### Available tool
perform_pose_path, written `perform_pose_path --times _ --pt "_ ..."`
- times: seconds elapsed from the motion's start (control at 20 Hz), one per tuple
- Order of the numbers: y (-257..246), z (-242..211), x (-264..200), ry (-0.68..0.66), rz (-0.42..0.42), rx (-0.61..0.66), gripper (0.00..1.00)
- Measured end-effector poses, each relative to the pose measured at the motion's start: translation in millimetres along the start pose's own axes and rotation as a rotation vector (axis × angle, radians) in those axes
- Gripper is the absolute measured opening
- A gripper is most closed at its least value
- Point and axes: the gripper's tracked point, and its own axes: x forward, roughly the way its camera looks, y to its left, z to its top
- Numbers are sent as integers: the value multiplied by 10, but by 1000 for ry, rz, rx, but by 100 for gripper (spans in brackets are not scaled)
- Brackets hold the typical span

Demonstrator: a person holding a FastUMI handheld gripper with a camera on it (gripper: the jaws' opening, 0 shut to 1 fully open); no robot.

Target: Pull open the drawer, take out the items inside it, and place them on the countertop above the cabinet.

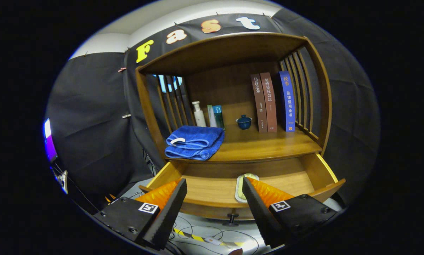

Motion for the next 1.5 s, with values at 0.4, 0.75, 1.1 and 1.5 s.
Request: perform_pose_path --times 0.4,0.75,1.1,1.5 --pt "-332 -498 961 467 -42 -77 99" --pt "-757 -1065 1476 685 -183 -83 77" --pt "-856 -1153 1515 721 -152 -189 14" --pt "-590 -369 897 647 -96 -127 14"
